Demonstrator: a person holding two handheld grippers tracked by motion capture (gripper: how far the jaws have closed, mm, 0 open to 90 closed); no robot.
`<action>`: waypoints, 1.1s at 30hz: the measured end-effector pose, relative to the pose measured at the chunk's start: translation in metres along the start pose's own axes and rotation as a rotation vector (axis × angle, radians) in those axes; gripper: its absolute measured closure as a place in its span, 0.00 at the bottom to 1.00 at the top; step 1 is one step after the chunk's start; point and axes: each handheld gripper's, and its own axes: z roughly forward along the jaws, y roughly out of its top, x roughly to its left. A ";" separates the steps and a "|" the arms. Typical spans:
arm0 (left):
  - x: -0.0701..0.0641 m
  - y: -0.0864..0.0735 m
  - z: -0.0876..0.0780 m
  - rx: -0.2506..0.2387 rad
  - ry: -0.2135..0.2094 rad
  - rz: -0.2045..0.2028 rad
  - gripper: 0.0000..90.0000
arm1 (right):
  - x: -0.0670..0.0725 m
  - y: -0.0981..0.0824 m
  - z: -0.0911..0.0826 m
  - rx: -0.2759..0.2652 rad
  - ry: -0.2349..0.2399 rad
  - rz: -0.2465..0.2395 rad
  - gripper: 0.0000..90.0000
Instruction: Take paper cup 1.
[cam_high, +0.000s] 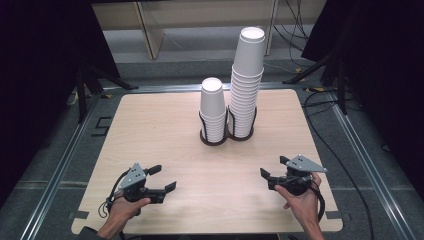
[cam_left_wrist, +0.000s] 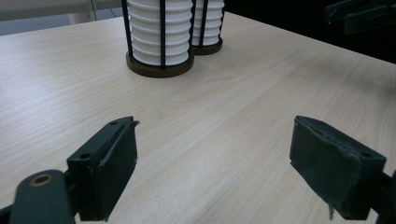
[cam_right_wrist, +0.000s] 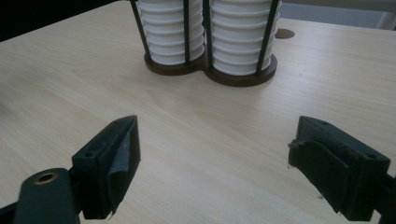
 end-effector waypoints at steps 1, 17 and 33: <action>0.000 0.000 0.000 -0.003 0.001 -0.003 0.16 | 0.000 0.000 0.000 0.001 0.005 -0.004 0.18; 0.001 0.000 0.000 0.004 0.007 0.000 0.16 | 0.003 0.008 0.009 -0.003 0.018 -0.012 0.18; 0.001 0.000 0.001 -0.018 0.003 -0.004 0.16 | 0.010 0.036 0.027 -0.017 0.046 -0.022 0.18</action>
